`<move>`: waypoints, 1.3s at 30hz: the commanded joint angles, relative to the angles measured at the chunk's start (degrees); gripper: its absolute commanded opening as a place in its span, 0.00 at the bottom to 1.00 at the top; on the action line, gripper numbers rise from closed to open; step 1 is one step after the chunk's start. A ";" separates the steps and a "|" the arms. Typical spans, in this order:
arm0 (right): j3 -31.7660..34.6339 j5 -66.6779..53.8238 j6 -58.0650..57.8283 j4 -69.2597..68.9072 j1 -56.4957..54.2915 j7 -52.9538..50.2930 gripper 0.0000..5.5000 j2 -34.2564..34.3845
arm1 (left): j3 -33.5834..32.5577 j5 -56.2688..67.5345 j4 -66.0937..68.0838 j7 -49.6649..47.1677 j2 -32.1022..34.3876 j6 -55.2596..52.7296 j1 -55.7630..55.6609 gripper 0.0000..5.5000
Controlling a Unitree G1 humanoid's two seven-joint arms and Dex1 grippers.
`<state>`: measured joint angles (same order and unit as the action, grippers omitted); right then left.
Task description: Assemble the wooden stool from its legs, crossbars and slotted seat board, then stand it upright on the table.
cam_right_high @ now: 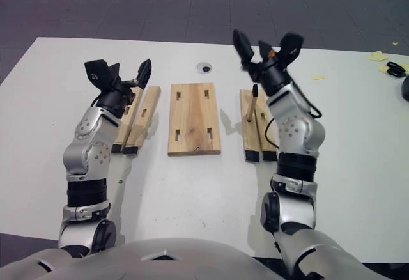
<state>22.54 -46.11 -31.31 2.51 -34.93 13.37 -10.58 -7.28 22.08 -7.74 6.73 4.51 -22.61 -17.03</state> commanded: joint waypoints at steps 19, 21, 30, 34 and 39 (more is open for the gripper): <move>-7.20 -2.15 -18.23 -18.36 41.40 17.38 0.98 -22.66 | -0.49 -0.07 -4.01 -0.93 0.07 -1.80 4.36 0.98; -8.62 -0.67 -17.69 -19.43 42.72 18.42 0.98 -23.02 | -0.40 -0.21 -3.92 -0.87 0.15 -1.88 4.50 0.98; -11.33 2.92 -16.75 -20.32 43.02 19.62 0.98 -23.30 | -0.14 -0.41 -3.66 -0.85 -0.14 -1.89 4.32 0.98; -13.41 7.47 -16.01 -19.04 43.18 18.81 0.98 -24.79 | -0.19 -0.46 -3.58 -0.95 -0.17 -1.74 4.45 0.98; -17.16 17.61 -12.00 -15.74 40.86 16.24 0.98 -27.52 | -0.10 -0.50 -3.73 -1.04 -0.22 -1.72 4.70 0.98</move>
<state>7.69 -33.58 -43.67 -16.11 5.82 31.66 -36.43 -7.50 22.08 -10.94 6.11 4.44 -23.86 -12.93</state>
